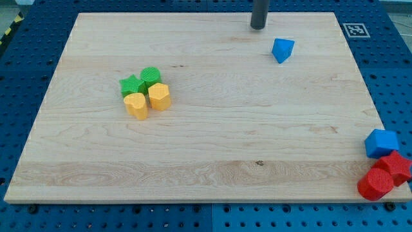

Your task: Slightly move the blue triangle to the bottom

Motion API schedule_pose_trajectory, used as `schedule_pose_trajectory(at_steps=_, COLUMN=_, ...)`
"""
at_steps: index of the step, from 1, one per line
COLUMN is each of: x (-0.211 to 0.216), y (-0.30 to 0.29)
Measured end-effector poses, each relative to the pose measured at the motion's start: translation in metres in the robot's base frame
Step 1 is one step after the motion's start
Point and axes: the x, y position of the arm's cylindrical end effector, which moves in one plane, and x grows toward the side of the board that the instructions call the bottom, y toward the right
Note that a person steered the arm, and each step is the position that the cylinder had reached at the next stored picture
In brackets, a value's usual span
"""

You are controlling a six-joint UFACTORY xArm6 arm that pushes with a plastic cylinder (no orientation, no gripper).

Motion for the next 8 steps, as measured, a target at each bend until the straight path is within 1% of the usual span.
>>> schedule_pose_trajectory(at_steps=5, x=0.018, y=0.003)
schedule_pose_trajectory(at_steps=6, x=0.032, y=0.014)
schedule_pose_trajectory(at_steps=8, x=0.039, y=0.031)
